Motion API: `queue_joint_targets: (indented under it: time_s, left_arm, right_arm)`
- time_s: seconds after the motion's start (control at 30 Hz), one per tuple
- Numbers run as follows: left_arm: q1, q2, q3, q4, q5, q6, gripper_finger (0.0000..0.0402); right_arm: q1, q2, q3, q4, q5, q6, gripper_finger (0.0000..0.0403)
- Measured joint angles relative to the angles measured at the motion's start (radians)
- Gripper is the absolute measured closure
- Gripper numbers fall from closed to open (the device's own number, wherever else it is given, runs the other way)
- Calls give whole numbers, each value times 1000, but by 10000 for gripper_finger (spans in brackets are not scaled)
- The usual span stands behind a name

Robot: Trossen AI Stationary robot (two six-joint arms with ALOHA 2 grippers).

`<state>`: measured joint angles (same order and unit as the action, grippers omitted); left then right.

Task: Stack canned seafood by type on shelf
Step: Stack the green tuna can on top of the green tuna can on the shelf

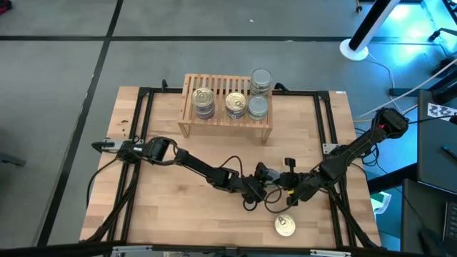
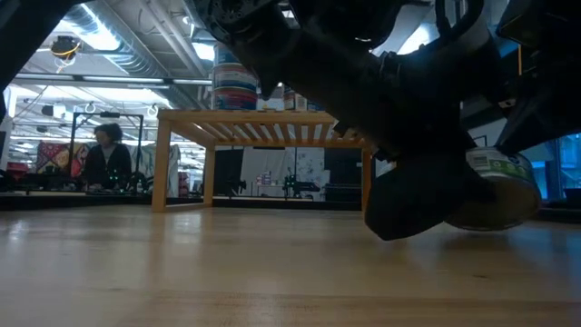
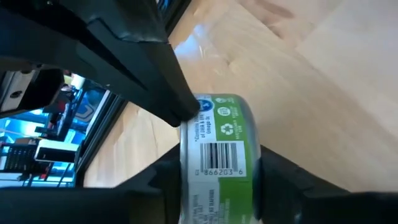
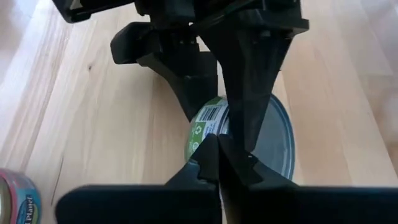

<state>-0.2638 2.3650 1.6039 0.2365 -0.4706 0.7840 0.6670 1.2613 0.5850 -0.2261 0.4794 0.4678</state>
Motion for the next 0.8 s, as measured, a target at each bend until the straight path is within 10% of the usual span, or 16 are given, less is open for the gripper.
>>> queue_joint_targets:
  time_s: [0.4, 0.8]
  left_arm:
    - [-10, -3, 0, 7, -8, -81, 270]
    - [-9, -158, 0, 2, -144, 26, 268]
  right_arm:
    - [0, -1, 34, -41, -67, -4, 287]
    - [1, -10, 473, -736, -42, -110, 267]
